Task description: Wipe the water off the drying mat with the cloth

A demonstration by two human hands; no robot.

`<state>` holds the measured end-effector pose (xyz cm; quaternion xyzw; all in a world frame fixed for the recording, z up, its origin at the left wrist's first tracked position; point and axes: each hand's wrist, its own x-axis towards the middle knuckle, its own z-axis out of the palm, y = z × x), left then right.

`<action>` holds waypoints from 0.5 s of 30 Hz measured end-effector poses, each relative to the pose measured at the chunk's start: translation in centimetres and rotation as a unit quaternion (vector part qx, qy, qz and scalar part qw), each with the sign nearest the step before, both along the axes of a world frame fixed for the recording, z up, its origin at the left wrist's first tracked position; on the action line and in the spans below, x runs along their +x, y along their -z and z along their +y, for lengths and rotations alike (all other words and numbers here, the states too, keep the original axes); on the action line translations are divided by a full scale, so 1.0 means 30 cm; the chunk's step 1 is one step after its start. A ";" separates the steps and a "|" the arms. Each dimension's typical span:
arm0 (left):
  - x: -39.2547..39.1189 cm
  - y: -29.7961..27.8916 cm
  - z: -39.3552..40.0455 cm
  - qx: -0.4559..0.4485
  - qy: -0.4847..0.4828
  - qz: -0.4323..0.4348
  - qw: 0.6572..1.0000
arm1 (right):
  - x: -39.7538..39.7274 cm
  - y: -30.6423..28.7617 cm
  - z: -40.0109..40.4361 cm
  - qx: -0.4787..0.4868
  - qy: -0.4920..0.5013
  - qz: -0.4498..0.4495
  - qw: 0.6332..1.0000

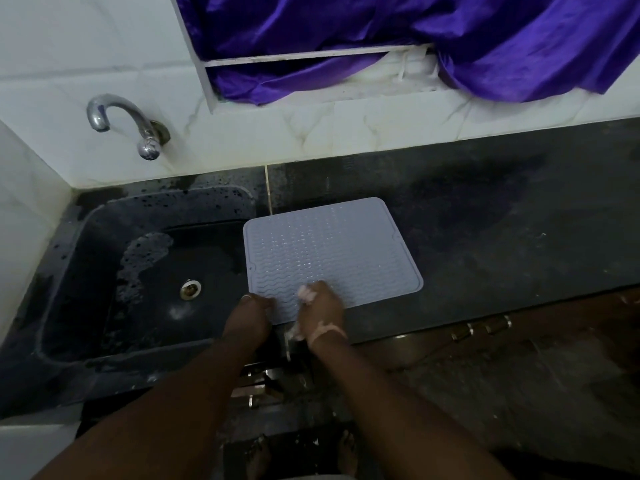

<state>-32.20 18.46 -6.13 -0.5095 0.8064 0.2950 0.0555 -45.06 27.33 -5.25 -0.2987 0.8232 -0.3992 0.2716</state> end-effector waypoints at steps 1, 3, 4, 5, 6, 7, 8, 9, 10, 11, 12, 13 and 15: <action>0.000 0.009 -0.007 0.004 0.005 -0.001 1.000 | 0.049 -0.002 -0.010 0.018 -0.046 -0.009 0.999; 0.001 0.042 -0.030 0.022 -0.007 -0.002 1.000 | 0.095 -0.016 -0.017 0.023 -0.068 -0.057 0.996; 0.002 0.061 -0.045 0.028 -0.010 -0.005 1.000 | 0.087 -0.042 -0.012 0.014 -0.058 -0.073 0.996; 0.005 0.056 -0.046 0.016 0.000 -0.013 1.000 | 0.053 -0.055 -0.005 0.003 -0.042 -0.082 0.996; 0.004 0.030 -0.035 0.003 0.012 -0.015 1.000 | 0.007 -0.063 0.005 -0.006 -0.015 -0.093 0.995; 0.004 0.027 -0.032 -0.002 0.021 -0.023 1.000 | -0.058 -0.065 0.019 -0.006 0.012 -0.102 0.995; -0.001 0.009 -0.019 0.000 0.020 -0.035 0.999 | -0.133 -0.075 0.041 0.009 0.036 -0.103 0.994; -0.005 0.001 -0.010 0.003 0.018 -0.045 0.999 | -0.216 -0.066 0.067 0.039 0.044 -0.078 0.995; -0.008 0.003 -0.009 0.003 0.017 -0.050 0.999 | -0.299 -0.066 0.100 0.069 0.056 -0.040 0.995; -0.010 0.010 -0.010 0.010 0.017 -0.050 0.999 | -0.381 -0.050 0.128 0.096 0.071 0.004 0.993; -0.010 0.012 -0.010 0.017 0.018 -0.051 0.998 | -0.461 -0.042 0.155 0.114 0.082 0.028 0.990; -0.010 0.017 -0.014 0.018 0.022 -0.050 0.998 | -0.525 -0.026 0.173 0.135 0.088 0.046 0.986; -0.011 0.014 -0.023 0.015 0.028 -0.054 0.998 | -0.639 -0.017 0.200 0.163 0.118 0.077 0.977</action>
